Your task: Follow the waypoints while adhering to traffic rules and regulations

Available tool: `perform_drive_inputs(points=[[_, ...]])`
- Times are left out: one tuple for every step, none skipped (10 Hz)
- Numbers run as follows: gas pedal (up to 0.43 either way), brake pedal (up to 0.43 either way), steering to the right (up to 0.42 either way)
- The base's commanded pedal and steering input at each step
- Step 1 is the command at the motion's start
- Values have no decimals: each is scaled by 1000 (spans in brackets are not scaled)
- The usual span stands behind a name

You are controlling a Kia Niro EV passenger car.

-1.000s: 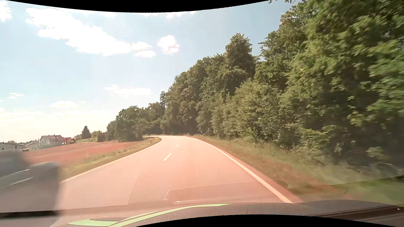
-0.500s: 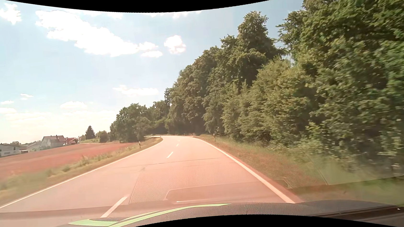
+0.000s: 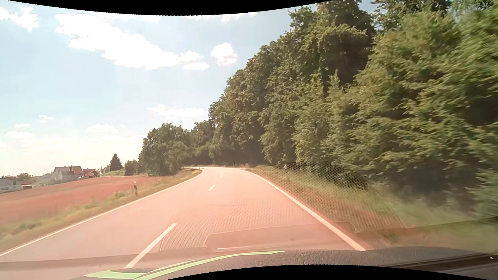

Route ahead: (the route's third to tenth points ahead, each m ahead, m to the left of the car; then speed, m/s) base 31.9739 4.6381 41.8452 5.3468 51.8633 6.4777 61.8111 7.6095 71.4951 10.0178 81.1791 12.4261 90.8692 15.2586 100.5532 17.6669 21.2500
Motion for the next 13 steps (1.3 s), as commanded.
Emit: perform_drive_inputs(points=[[150,0,-18],[150,0,-18],[150,0,-18],[150,0,-18],[150,0,-18],[150,0,-18],[150,0,-18],[150,0,-18],[150,0,-18],[150,0,-18],[150,0,-18],[150,0,-18],[150,0,-16]])
